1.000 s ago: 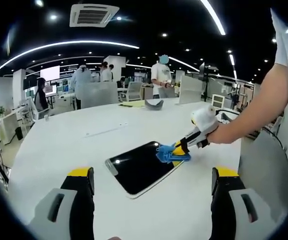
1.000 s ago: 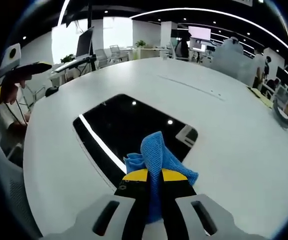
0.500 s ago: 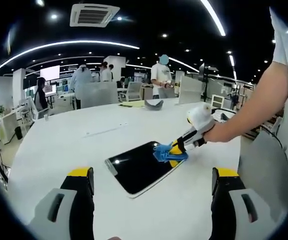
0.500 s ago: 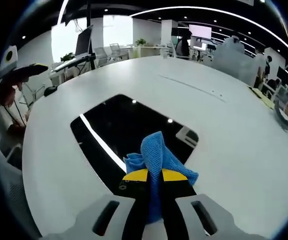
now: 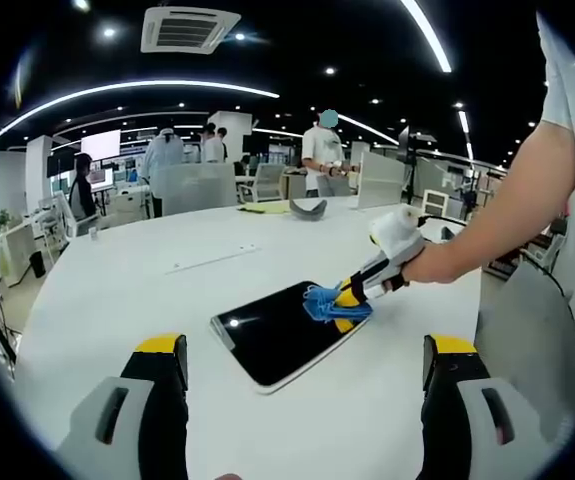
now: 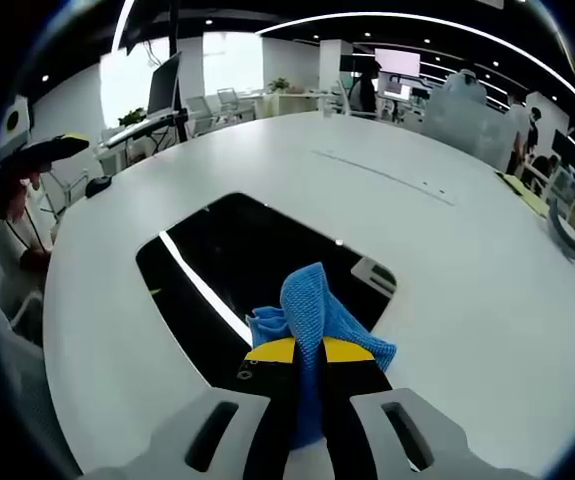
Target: Wipe the mirror surface with the cleaning cloth until all visible marks leave the cleaned area.
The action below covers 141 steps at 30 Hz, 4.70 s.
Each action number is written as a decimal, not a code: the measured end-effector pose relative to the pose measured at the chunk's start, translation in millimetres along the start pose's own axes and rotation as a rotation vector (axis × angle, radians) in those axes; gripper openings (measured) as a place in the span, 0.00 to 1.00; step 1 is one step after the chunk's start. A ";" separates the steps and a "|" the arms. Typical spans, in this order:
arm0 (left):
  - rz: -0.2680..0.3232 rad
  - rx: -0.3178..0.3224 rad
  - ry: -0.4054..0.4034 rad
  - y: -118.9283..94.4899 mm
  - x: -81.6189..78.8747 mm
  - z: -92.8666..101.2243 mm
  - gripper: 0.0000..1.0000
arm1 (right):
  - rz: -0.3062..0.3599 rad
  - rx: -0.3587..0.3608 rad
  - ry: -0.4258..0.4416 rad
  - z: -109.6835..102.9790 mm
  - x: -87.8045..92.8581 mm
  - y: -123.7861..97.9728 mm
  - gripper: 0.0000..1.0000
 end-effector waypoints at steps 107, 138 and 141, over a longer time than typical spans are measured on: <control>0.004 -0.007 -0.027 1.1 6.2 -14.8 0.98 | -0.029 -0.039 -0.066 12.4 -52.8 55.2 0.03; 0.002 -0.021 -0.042 -2.4 10.9 -23.4 0.97 | -0.038 -0.011 -0.066 13.7 -65.6 69.0 0.03; 0.004 -0.022 -0.043 -2.7 10.7 -22.8 0.97 | -0.041 -0.007 -0.067 13.1 -65.6 68.7 0.03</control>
Point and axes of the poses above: the point that each gripper's makers call its tool centre point, and the gripper's own axes: y roughly forward along the fingers, z roughly to its right, x roughly out of its underside, the point moved 2 cm from there along -y, roughly backward along the fingers, and after that the axes turned 3 degrees about y, right-handed, at the moved point
